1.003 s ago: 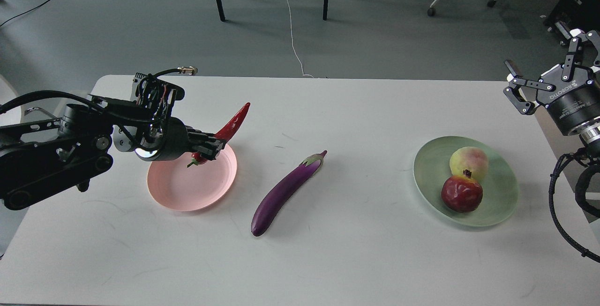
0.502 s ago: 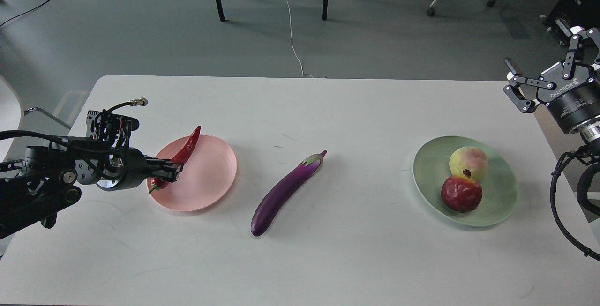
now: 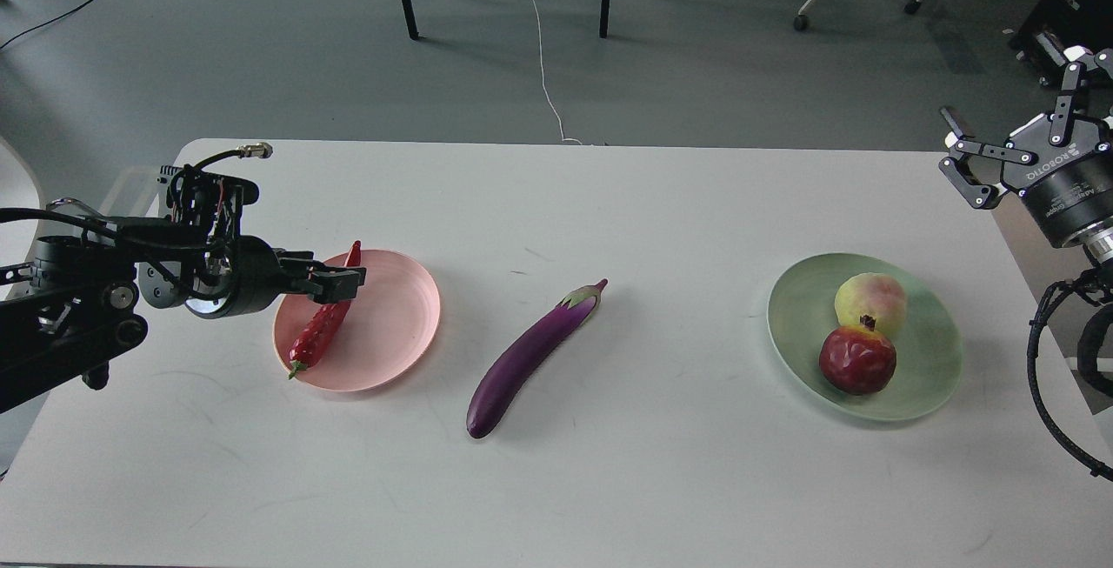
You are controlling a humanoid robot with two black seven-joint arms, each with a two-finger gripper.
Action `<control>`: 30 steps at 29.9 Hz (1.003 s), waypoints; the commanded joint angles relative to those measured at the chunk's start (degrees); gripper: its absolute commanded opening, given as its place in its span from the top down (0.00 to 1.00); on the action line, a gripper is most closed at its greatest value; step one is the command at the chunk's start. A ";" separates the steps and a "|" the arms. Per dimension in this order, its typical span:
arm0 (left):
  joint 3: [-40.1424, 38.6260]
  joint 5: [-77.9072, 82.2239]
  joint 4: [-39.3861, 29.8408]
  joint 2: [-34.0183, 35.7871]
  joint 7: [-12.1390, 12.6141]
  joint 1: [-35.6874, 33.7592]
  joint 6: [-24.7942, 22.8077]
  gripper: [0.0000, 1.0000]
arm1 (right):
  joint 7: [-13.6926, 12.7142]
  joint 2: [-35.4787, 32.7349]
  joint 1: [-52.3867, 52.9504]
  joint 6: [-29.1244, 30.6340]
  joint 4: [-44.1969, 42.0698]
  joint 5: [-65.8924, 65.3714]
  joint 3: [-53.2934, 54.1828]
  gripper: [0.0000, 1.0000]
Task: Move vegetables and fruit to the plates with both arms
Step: 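Grasp the purple eggplant with the left gripper and lift it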
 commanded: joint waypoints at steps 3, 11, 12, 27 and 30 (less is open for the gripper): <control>0.16 0.87 -6.36 -7.15 0.79 -4.29 -0.59 0.18 | 0.00 0.07 0.07 0.00 -0.01 0.00 -0.02 0.02; 3.58 12.63 -5.22 -17.87 0.79 -3.41 -2.69 0.23 | 0.00 -1.25 -0.46 0.00 -0.01 0.00 0.25 0.02; 4.28 14.04 -4.78 -19.28 0.79 -3.41 -2.87 0.24 | 0.00 -1.25 -0.46 0.00 -0.01 0.09 0.25 0.02; 5.96 22.49 5.50 -26.15 2.55 2.47 -2.52 0.24 | 0.00 -1.25 -0.46 0.00 0.43 0.09 0.51 0.02; 5.96 23.63 6.38 -26.41 2.46 3.35 -2.52 0.24 | 0.00 -1.08 -0.37 0.00 0.35 0.00 0.51 0.02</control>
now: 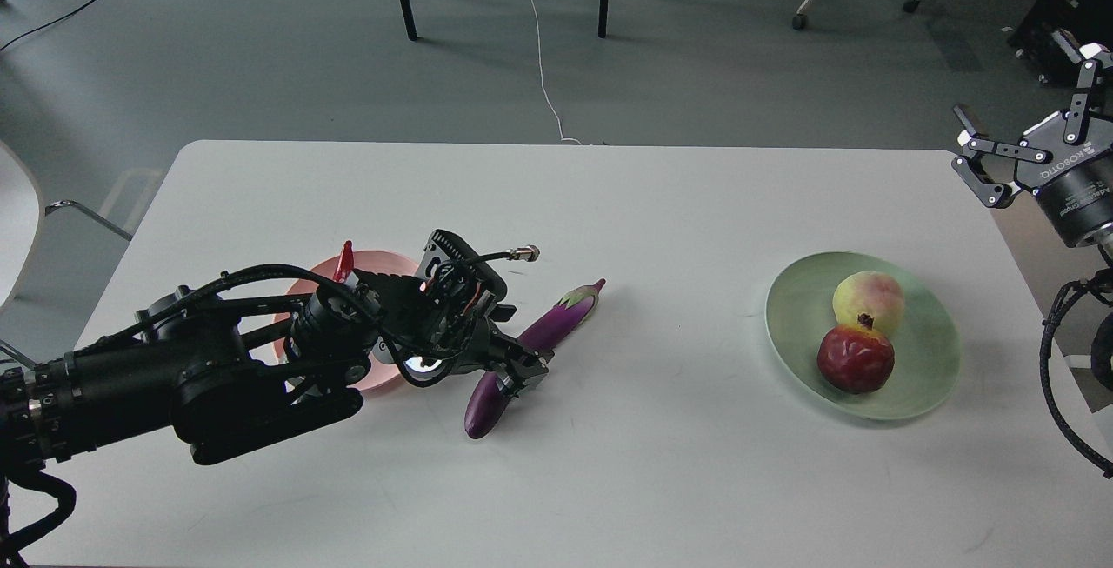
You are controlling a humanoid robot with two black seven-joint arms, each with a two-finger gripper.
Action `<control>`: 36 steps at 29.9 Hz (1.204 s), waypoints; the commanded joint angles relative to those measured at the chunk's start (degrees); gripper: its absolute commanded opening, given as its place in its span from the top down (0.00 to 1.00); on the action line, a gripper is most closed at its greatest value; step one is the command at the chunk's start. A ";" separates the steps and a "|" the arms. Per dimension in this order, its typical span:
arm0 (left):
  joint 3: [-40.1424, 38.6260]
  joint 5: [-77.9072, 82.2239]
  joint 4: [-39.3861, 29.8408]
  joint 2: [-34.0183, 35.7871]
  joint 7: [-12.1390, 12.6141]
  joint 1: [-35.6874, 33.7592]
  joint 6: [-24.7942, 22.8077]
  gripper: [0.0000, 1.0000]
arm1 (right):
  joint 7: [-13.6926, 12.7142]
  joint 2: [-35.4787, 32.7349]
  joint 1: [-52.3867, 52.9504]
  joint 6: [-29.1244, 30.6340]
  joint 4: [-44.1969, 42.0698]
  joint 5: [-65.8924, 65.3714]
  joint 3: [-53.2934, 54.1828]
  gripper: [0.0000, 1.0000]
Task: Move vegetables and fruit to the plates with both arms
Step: 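Grasp the purple eggplant with the left gripper and lift it, then place the eggplant onto the pink plate and release it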
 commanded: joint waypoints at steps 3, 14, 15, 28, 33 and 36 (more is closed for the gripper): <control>0.12 1.59 0.71 -0.20 0.00 1.86 0.00 0.25 | 0.00 0.09 0.08 0.00 -0.04 -0.04 -0.02 0.02; -1.46 3.09 0.36 0.33 0.18 3.18 0.00 0.87 | 0.00 -0.18 0.16 0.00 0.05 -0.04 0.07 0.02; -2.07 2.92 0.10 0.42 0.09 3.01 0.00 0.87 | 0.00 -0.18 0.08 0.00 0.05 -0.04 -0.02 0.02; -12.54 -4.56 -11.60 20.44 -1.57 0.19 -2.95 0.82 | 0.00 -0.18 0.08 0.00 -0.21 -0.04 -0.11 0.02; -10.87 -4.47 -11.59 28.18 -4.56 4.75 -2.95 0.81 | 0.00 0.17 -0.01 0.00 -0.30 -0.04 -0.28 0.02; -10.69 -4.56 -11.59 29.07 -4.57 7.48 -2.95 0.81 | 0.00 0.53 -0.01 0.00 -0.21 -0.04 -0.29 0.02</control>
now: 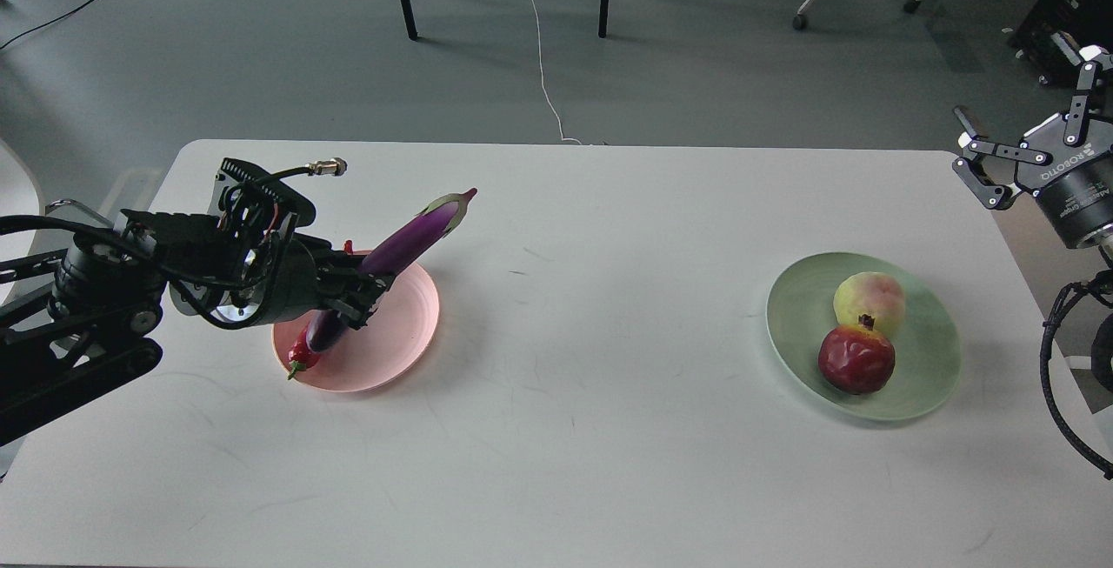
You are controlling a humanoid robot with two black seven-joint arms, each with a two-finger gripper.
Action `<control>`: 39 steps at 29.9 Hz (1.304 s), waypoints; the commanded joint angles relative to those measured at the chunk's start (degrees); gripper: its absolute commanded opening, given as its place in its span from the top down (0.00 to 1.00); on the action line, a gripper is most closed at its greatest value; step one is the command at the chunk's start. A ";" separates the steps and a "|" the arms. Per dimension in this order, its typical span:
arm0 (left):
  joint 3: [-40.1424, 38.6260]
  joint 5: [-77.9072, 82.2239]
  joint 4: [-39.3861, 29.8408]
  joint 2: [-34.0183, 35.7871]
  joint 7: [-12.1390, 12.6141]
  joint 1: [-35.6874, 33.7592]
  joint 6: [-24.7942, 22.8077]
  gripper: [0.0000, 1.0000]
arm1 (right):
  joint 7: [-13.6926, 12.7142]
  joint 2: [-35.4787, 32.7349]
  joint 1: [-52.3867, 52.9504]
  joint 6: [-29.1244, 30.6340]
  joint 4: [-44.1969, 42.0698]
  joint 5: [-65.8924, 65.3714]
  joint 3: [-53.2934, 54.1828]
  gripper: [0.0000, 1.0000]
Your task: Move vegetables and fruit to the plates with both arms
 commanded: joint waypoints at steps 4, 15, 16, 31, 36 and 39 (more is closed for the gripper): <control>0.21 -0.03 0.29 0.88 0.04 4.53 0.15 0.80 | 0.00 0.21 0.08 0.00 0.20 0.00 -0.03 0.02; -0.49 -0.38 2.40 -1.32 0.13 5.32 3.48 0.15 | 0.00 -0.76 0.17 0.00 0.37 0.00 0.06 0.02; -0.49 -0.46 2.40 -1.32 0.13 5.32 3.83 0.14 | 0.00 -0.76 0.17 0.00 0.37 0.00 0.15 0.02; -15.68 -26.70 6.17 1.85 -0.22 3.48 3.84 0.03 | 0.00 -0.85 0.78 0.00 -0.33 0.00 1.99 0.02; -21.93 -46.86 11.53 0.79 -0.05 2.95 4.01 0.03 | 0.00 -0.23 1.49 0.00 -2.79 0.09 5.50 0.02; -28.68 -65.37 18.11 -5.34 0.48 2.16 4.54 0.02 | 0.00 0.03 1.75 0.00 -5.07 0.09 6.47 0.02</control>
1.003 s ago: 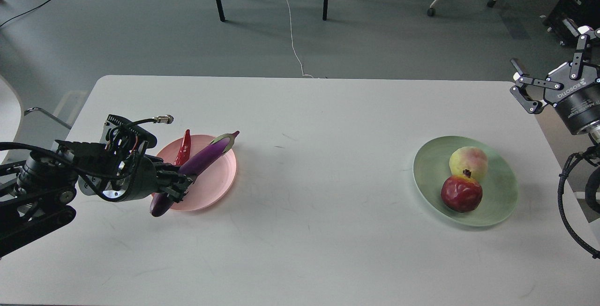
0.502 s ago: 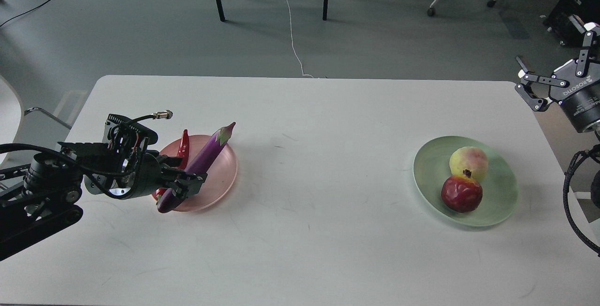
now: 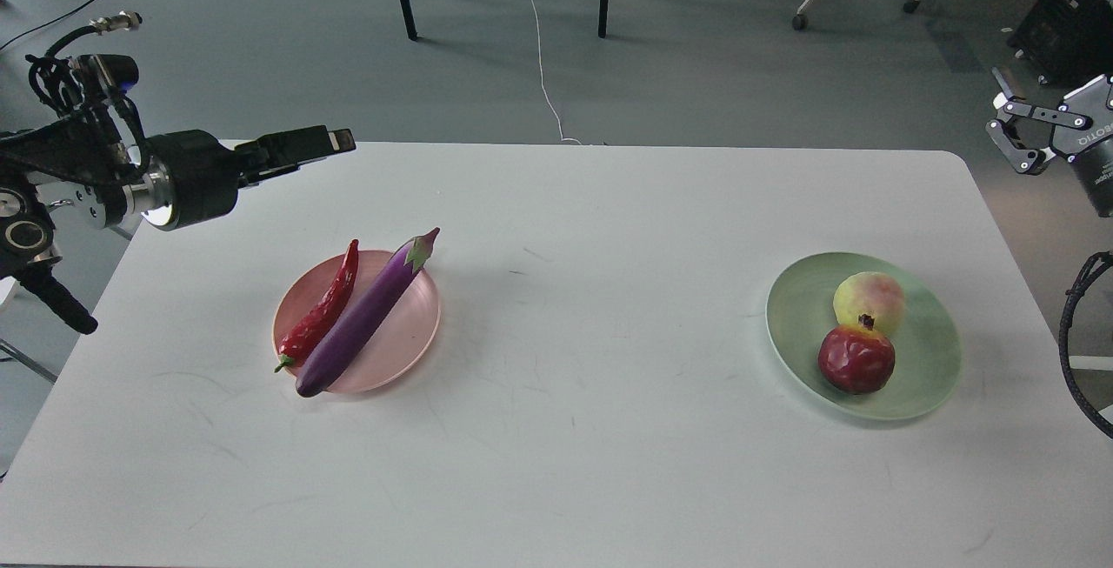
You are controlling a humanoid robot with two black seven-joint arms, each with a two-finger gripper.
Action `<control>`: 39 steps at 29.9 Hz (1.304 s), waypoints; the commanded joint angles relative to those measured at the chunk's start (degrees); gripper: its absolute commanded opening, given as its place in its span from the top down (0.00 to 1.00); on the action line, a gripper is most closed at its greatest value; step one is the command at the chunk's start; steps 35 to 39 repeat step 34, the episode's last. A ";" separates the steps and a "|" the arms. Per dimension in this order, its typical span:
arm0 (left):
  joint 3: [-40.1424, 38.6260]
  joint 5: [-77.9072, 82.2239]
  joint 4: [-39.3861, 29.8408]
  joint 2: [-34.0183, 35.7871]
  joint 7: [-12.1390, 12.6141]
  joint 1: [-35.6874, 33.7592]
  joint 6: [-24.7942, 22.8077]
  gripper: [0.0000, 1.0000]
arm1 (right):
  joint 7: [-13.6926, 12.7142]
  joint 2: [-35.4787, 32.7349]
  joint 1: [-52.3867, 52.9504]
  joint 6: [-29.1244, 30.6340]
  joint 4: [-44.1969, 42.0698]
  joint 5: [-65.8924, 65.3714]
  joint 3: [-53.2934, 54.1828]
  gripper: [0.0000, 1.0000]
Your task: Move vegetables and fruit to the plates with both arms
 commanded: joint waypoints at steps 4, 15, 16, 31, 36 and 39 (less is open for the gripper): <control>-10.66 -30.77 12.03 -11.06 -0.26 -1.06 1.86 0.02 | 0.00 0.46 1.61 0.00 -3.69 0.39 0.87 0.02; -13.92 -52.68 27.94 -24.77 -3.77 -1.06 0.10 0.02 | 0.00 7.39 2.66 0.00 -12.74 1.18 3.77 0.02; -14.27 -53.39 28.99 -26.18 -5.52 -1.06 0.10 0.02 | 0.00 8.71 2.66 0.00 -13.62 1.45 4.12 0.02; -15.68 -56.65 32.78 -31.29 -14.86 -0.36 0.89 0.02 | -5.41 21.64 10.83 0.00 -17.40 12.08 6.14 0.01; -15.77 -56.65 32.78 -30.59 -14.86 -0.27 0.98 0.02 | -5.50 21.64 11.89 -0.14 -17.32 12.00 5.79 0.01; -15.77 -56.65 32.78 -30.59 -14.86 -0.27 0.98 0.02 | -5.50 21.64 11.89 -0.14 -17.32 12.00 5.79 0.01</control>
